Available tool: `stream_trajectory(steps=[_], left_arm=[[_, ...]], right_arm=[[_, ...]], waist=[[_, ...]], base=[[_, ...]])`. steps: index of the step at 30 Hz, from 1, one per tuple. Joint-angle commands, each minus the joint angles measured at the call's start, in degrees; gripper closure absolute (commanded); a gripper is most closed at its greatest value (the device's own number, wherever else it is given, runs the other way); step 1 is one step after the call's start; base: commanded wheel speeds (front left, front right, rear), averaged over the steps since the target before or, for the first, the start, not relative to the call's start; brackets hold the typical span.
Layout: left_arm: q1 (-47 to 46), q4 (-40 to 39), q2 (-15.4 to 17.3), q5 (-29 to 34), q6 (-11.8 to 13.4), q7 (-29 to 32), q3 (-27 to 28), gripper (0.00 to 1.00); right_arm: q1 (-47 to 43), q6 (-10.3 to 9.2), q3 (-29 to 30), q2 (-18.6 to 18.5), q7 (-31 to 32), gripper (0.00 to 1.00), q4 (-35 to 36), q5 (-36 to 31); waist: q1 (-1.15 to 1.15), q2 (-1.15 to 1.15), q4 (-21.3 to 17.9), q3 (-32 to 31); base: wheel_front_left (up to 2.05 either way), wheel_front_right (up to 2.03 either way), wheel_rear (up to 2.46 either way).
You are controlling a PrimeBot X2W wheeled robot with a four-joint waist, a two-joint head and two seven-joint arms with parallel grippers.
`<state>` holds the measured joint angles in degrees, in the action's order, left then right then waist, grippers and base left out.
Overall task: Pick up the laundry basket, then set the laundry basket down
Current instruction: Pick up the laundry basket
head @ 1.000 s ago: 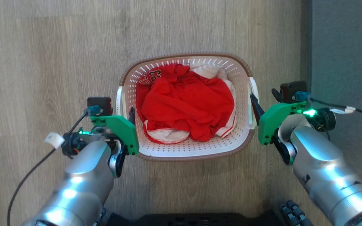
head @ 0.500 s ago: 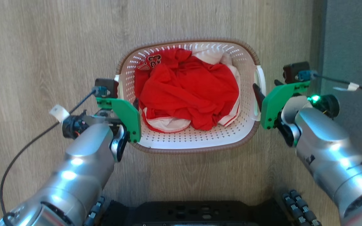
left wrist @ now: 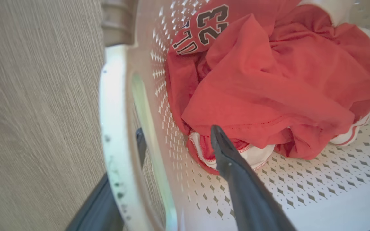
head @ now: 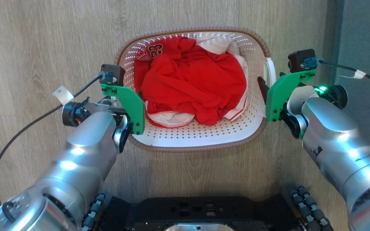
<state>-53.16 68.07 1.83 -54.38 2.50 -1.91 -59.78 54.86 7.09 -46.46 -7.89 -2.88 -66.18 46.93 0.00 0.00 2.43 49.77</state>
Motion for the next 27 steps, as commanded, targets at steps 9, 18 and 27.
stream_trajectory(steps=[9,18,27], left_arm=[[-1.1,-0.6,1.0,-2.6,0.3,0.8,-2.7,0.0],[-1.9,-1.2,1.0,-4.9,0.9,0.5,-5.5,0.0],[-2.3,-1.6,1.0,-7.7,0.8,0.3,-7.7,1.0]], right_arm=[[-1.1,0.4,-3.1,1.2,0.3,0.0,-1.0,2.4],[-0.2,0.4,-5.4,1.1,0.1,0.0,-1.6,4.0],[0.1,0.4,-7.8,0.7,-0.2,1.0,-1.6,5.6]], waist=[[0.0,0.0,0.1,1.2],[0.0,0.0,0.5,2.0],[0.0,0.0,0.8,2.4]], base=[[0.0,0.0,0.0],[0.0,0.0,0.0],[0.0,0.0,0.0]])
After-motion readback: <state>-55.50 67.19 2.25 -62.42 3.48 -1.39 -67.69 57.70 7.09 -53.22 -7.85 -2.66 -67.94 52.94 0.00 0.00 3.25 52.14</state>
